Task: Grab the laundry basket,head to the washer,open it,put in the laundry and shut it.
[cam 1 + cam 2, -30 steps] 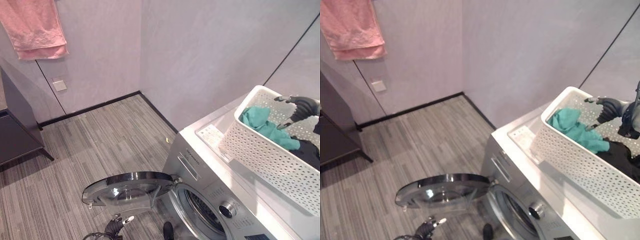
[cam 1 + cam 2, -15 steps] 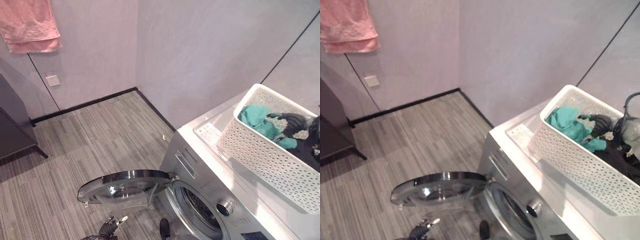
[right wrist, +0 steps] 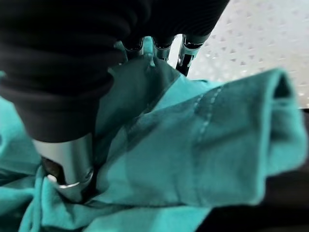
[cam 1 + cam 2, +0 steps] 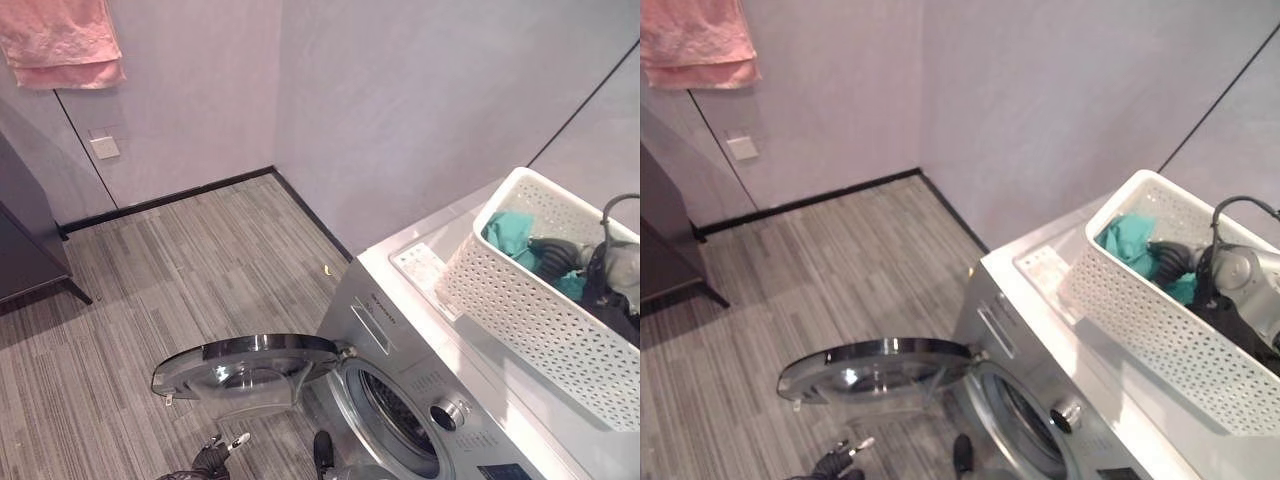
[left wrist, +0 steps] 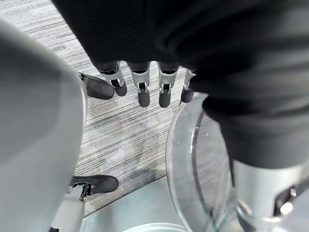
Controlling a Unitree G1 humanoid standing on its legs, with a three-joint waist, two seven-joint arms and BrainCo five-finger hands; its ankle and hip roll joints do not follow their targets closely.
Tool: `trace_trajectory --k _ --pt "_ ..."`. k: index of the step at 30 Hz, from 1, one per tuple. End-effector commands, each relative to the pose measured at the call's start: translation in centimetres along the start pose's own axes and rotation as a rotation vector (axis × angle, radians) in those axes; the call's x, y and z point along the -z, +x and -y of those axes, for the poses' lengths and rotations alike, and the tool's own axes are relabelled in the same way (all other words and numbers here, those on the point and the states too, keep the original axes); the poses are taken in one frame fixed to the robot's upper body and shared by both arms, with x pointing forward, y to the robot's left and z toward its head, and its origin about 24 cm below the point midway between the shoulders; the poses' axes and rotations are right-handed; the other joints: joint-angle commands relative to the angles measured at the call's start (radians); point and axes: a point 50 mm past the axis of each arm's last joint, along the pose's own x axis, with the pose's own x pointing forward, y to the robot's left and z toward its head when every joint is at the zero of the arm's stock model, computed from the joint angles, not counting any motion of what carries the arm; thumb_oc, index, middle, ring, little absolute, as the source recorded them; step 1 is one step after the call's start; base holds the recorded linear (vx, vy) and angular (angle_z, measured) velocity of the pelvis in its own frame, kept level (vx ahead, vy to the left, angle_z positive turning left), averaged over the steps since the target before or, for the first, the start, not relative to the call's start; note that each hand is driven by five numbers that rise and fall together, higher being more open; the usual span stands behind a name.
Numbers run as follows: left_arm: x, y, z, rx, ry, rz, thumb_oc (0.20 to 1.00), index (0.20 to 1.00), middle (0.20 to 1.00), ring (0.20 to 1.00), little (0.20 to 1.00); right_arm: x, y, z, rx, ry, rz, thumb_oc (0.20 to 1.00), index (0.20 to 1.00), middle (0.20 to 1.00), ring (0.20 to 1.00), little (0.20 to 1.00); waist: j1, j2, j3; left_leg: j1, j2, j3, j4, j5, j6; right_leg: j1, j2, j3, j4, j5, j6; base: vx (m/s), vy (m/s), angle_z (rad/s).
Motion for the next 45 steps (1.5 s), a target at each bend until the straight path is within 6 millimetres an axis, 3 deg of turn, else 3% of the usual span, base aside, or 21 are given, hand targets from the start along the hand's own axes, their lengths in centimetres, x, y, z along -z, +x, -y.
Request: trace_trajectory --k 1,4,6,7,8,12,15,22,32,45 --pt "-1.0 0.2 0.5 0.015 0.041 0.034 1.0 1.0 1.0 1.0 1.0 0.7 0.6 -0.5 -0.016 -0.011 -0.056 1.0 1.0 1.0 1.0 1.0 0.057 -0.037 -0.006 -0.01 0.059 -0.002 0.004 -0.013 0.02 -0.012 -0.155 0.001 0.098 -0.125 0.097 0.0 0.0 0.0" --pt "-1.0 0.2 0.8 0.022 0.038 0.038 1.0 1.0 1.0 1.0 1.0 0.8 1.1 -0.8 -0.009 0.001 -0.072 1.0 1.0 1.0 1.0 1.0 0.062 -0.028 0.003 -0.02 0.057 -0.006 0.004 -0.01 0.021 -0.015 -0.157 -0.004 0.09 -0.12 0.096 -0.01 -0.002 0.0" --pt "-0.9 0.2 0.9 0.024 0.038 0.039 1.0 1.0 1.0 1.0 1.0 0.8 1.5 -1.1 0.0 -0.007 -0.084 0.843 0.843 0.843 0.843 0.843 0.065 -0.021 0.011 -0.03 0.055 -0.011 0.004 -0.007 0.022 -0.021 -0.158 -0.006 0.085 -0.119 0.095 -0.03 -0.009 0.02" --pt "-0.8 0.2 0.9 0.022 0.037 0.038 1.0 1.0 1.0 1.0 1.0 0.5 1.6 -1.3 -0.003 -0.028 -0.071 0.25 0.25 0.25 0.25 0.25 0.066 -0.018 0.014 -0.037 0.054 -0.014 0.004 -0.005 0.022 -0.024 -0.158 -0.007 0.085 -0.119 0.094 -0.05 -0.007 0.04" --pt "-0.9 0.2 1.2 0.027 0.037 0.041 1.0 1.0 1.0 1.0 1.0 0.6 1.8 -2.1 -0.02 -0.042 -0.081 0.2 0.2 0.2 0.2 0.2 0.067 -0.011 0.024 -0.05 0.053 -0.02 0.004 0.0 0.023 -0.031 -0.16 -0.01 0.087 -0.121 0.092 -0.04 -0.005 0.03" --pt "-0.5 0.2 1.3 0.032 0.058 0.028 1.0 1.0 1.0 1.0 1.0 1.2 1.7 -2.8 -0.017 -0.023 -0.098 0.2 0.2 0.2 0.2 0.2 0.065 -0.003 0.029 -0.062 0.049 -0.028 0.004 0.005 0.024 -0.034 -0.162 -0.017 0.086 -0.124 0.09 -0.01 0.0 0.02" --pt "-0.3 0.1 1.6 0.045 0.063 0.021 1.0 1.0 1.0 1.0 1.0 1.6 1.2 -2.2 0.051 0.024 -0.094 0.2 0.2 0.2 0.2 0.2 0.057 0.003 0.025 -0.065 0.046 -0.027 0.004 0.005 0.024 -0.032 -0.165 -0.017 0.086 -0.126 0.09 0.0 0.006 0.14" --pt "-0.7 0.2 1.9 0.045 0.061 0.036 1.0 1.0 1.0 1.0 1.0 2.5 -1.2 1.8 0.346 0.189 -0.054 0.2 0.2 0.2 0.2 0.2 0.035 0.013 0.009 -0.055 0.038 -0.017 0.004 -0.006 0.026 -0.023 -0.17 -0.01 0.085 -0.129 0.095 0.0 0.002 0.03" --pt "-1.5 0.4 2.6 0.056 0.075 0.063 1.0 1.0 1.0 1.0 1.0 4.3 -6.6 8.5 0.827 0.436 0.01 0.2 0.2 0.2 0.2 0.2 0.014 0.022 -0.023 -0.02 0.033 0.007 0.004 -0.03 0.031 -0.003 -0.175 0.006 0.064 -0.122 0.102 0.0 0.003 -0.02" --pt "-1.8 0.5 3.1 0.043 0.116 0.062 1.0 1.0 1.0 1.0 1.0 3.7 -11.4 13.1 1.23 0.557 0.123 0.2 0.2 0.2 0.2 0.2 0.009 0.031 -0.056 0.008 0.034 0.012 0.004 -0.048 0.038 0.02 -0.176 0.014 0.056 -0.124 0.1 0.01 0.003 -0.03"
